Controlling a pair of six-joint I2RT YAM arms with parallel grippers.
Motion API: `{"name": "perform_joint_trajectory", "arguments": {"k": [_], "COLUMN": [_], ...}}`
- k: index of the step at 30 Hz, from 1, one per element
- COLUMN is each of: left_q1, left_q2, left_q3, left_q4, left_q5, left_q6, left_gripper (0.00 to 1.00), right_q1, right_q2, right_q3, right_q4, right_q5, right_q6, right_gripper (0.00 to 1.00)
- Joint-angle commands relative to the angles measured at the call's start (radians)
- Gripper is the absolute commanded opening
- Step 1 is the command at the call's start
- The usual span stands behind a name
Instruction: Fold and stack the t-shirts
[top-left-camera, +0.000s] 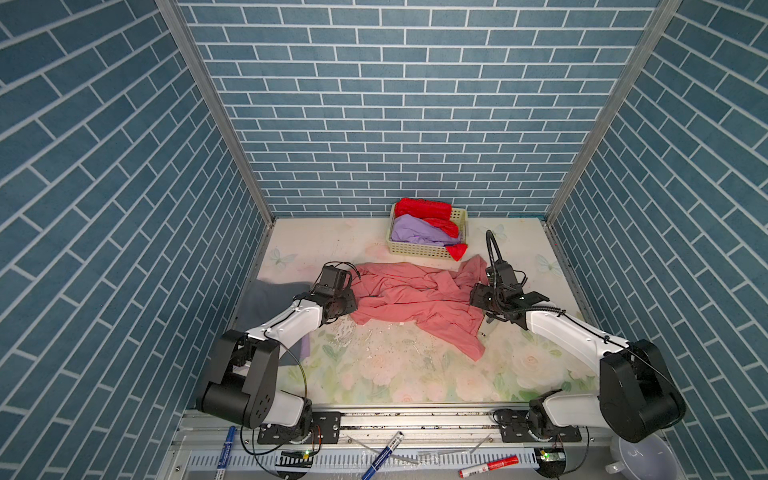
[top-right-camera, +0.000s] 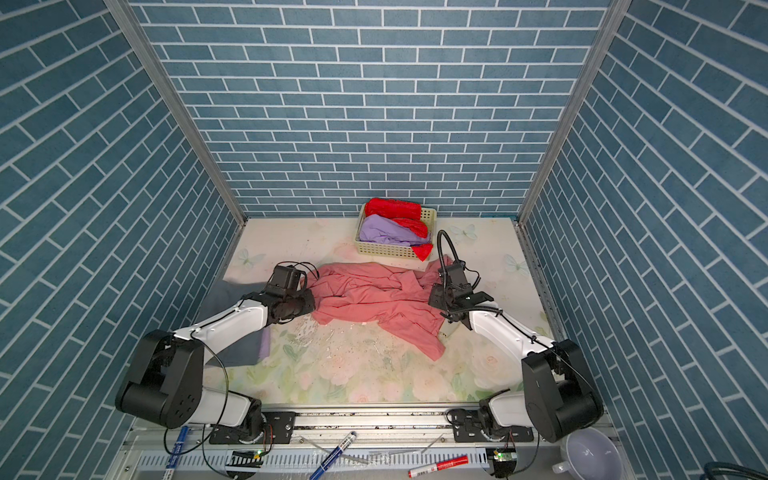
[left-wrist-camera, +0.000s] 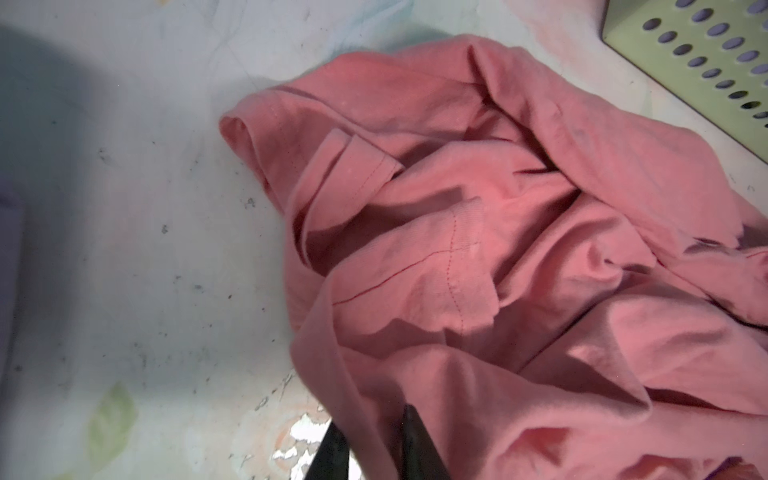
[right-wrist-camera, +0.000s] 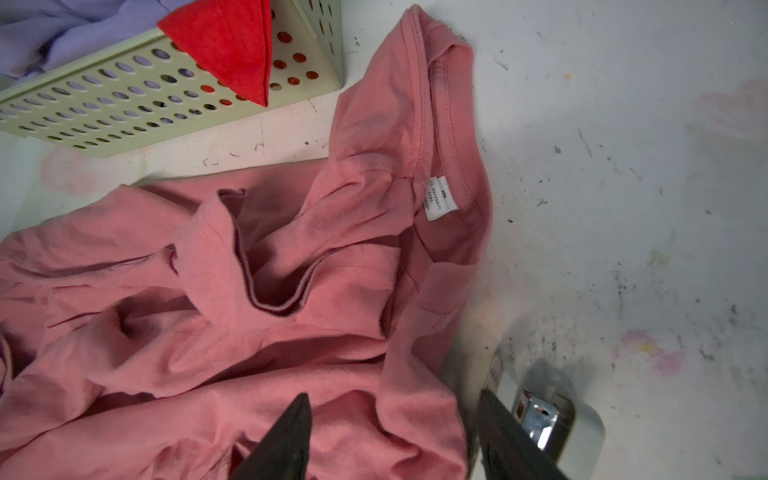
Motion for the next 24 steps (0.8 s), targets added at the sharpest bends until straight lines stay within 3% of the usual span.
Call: {"name": "perform_joint_trajectory", "arguments": {"k": [1,7,14,24], "left_q1": [0.006,0.006,0.006,0.006], "left_q2": [-0.002,-0.033,-0.066,-0.111], "left_q3": [0.009,0.007,0.001,-0.005], "left_q4": [0.029,0.032,0.031,0.008], "left_q5": [0.015,0.018,0.008,0.009], "left_q6": [0.002,0.001,0.002,0.001], "left_gripper": [0.18,0.1,0.09,0.07], "right_q1": [0.037,0.069,0.099,0.042], "right_q2": [0.002,0.088,0.077,0.062], "right_q3": [-0.029,-0.054,-0.129,-0.175], "right_q4": [0.059,0.119,0.116,-0.065], "right_q5": [-0.081,-0.093,-0.119,0.041], "right_q6": [0.058,0.176,0.254,0.245], "right_gripper": [0.63,0.63,0.63,0.66]}}
